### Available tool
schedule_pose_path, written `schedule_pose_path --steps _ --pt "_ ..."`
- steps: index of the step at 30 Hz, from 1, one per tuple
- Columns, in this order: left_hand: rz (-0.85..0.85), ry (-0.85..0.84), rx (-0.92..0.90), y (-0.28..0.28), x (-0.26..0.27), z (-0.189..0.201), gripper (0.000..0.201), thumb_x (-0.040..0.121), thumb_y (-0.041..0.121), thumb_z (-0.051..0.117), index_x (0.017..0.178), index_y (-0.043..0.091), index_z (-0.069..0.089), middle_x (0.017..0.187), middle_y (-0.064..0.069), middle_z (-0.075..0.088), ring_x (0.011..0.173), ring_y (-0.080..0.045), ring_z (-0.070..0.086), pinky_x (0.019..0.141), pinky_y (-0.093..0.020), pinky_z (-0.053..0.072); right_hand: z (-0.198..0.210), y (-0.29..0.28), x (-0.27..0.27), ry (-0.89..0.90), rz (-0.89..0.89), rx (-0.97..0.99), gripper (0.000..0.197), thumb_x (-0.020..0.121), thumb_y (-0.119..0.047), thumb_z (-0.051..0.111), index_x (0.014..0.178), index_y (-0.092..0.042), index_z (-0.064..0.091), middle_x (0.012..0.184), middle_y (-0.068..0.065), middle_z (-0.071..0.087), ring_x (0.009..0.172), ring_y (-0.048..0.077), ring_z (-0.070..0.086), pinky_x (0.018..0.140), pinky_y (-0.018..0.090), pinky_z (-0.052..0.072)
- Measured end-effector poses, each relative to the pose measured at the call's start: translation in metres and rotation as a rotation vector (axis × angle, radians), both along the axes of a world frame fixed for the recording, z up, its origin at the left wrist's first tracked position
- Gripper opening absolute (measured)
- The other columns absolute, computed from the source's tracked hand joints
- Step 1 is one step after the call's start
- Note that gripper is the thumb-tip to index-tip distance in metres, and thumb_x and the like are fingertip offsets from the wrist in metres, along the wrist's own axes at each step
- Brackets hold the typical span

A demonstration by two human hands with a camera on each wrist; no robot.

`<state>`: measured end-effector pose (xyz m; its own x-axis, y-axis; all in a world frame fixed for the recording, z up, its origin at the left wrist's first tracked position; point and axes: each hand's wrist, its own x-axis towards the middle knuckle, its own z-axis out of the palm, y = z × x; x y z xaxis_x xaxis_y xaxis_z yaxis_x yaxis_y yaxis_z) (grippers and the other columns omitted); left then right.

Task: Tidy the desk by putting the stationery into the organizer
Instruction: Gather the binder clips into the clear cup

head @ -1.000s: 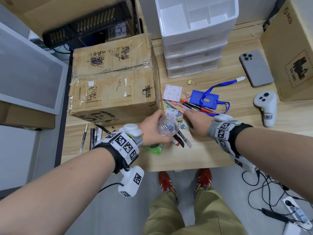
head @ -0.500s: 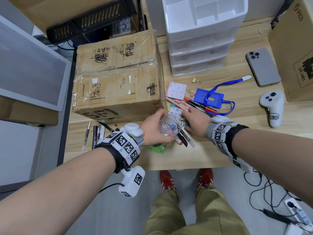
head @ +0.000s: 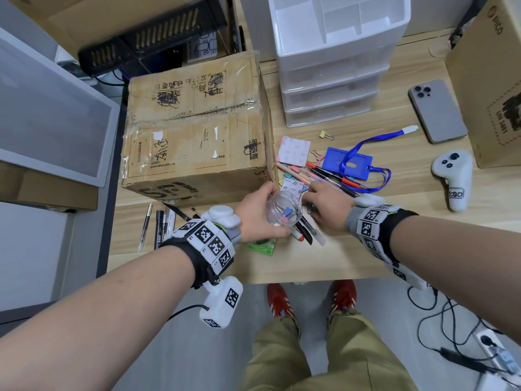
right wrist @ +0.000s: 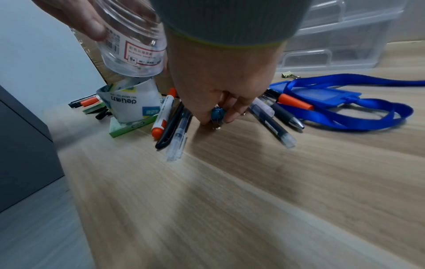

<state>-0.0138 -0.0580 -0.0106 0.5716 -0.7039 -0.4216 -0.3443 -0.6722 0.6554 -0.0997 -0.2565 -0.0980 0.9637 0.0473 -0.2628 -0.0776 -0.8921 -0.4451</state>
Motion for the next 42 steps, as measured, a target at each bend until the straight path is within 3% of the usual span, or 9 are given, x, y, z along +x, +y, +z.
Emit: schedule_pose_path --steps 14,20,23,28,36,39,42 --pt "-0.025 0.0 -0.006 -0.006 -0.001 -0.007 0.063 0.062 0.036 0.089 0.105 0.024 0.045 0.093 0.008 0.065 0.08 -0.012 0.062 0.068 -0.029 0.052 0.0 -0.006 0.0 0.12 0.018 -0.039 0.015 0.083 -0.011 0.058 0.095 -0.019 0.064 0.105 -0.001 0.053 0.1 0.025 0.048 0.083 0.042 0.049" --pt "-0.039 -0.016 0.002 -0.01 -0.001 -0.01 0.065 0.061 0.038 0.09 0.106 0.023 0.045 0.094 0.007 0.065 0.084 -0.014 0.063 0.068 -0.029 0.051 0.0 -0.002 0.001 0.116 -0.024 -0.073 0.017 0.083 -0.007 0.057 0.093 -0.019 0.063 0.106 -0.003 0.051 0.1 0.025 0.046 0.072 0.032 0.041" --pt "-0.047 -0.001 0.01 -0.012 0.0 -0.009 0.069 0.06 0.042 0.09 0.108 0.023 0.045 0.097 0.007 0.065 0.087 -0.014 0.064 0.07 -0.03 0.053 0.0 -0.003 0.001 0.113 -0.043 -0.06 0.016 0.082 -0.007 0.058 0.089 -0.02 0.064 0.102 -0.006 0.049 0.098 0.024 0.046 0.071 0.033 0.044" --pt "-0.045 0.004 0.009 -0.015 0.0 -0.009 0.071 0.06 0.041 0.091 0.111 0.02 0.046 0.098 0.005 0.066 0.09 -0.017 0.065 0.077 -0.036 0.055 0.001 -0.009 -0.001 0.144 -0.024 0.028 0.015 0.074 -0.006 0.064 0.081 -0.019 0.068 0.095 -0.003 0.058 0.095 0.026 0.053 0.081 0.04 0.048" --pt "-0.04 0.019 0.017 -0.016 -0.002 -0.009 0.075 0.056 0.048 0.091 0.11 0.022 0.045 0.097 0.007 0.066 0.088 -0.014 0.065 0.077 -0.037 0.056 0.0 -0.01 -0.003 0.102 -0.025 0.049 0.017 0.074 -0.003 0.062 0.079 -0.018 0.068 0.09 -0.005 0.056 0.091 0.024 0.054 0.078 0.037 0.049" --pt "-0.031 0.012 0.022 -0.017 -0.002 -0.009 0.077 0.053 0.052 0.089 0.109 0.023 0.045 0.097 0.008 0.066 0.09 -0.017 0.064 0.078 -0.039 0.055 0.003 -0.012 -0.003 0.095 -0.017 0.058 0.016 0.079 -0.003 0.059 0.084 -0.014 0.071 0.093 -0.002 0.06 0.091 0.021 0.055 0.069 0.028 0.041" --pt "-0.033 0.005 0.025 -0.018 -0.003 -0.009 0.076 0.055 0.048 0.092 0.11 0.022 0.046 0.098 0.008 0.066 0.09 -0.016 0.064 0.079 -0.039 0.055 0.003 -0.013 -0.004 0.086 -0.027 0.063 0.017 0.079 -0.002 0.058 0.083 -0.013 0.07 0.092 -0.001 0.06 0.091 0.02 0.055 0.067 0.025 0.034"
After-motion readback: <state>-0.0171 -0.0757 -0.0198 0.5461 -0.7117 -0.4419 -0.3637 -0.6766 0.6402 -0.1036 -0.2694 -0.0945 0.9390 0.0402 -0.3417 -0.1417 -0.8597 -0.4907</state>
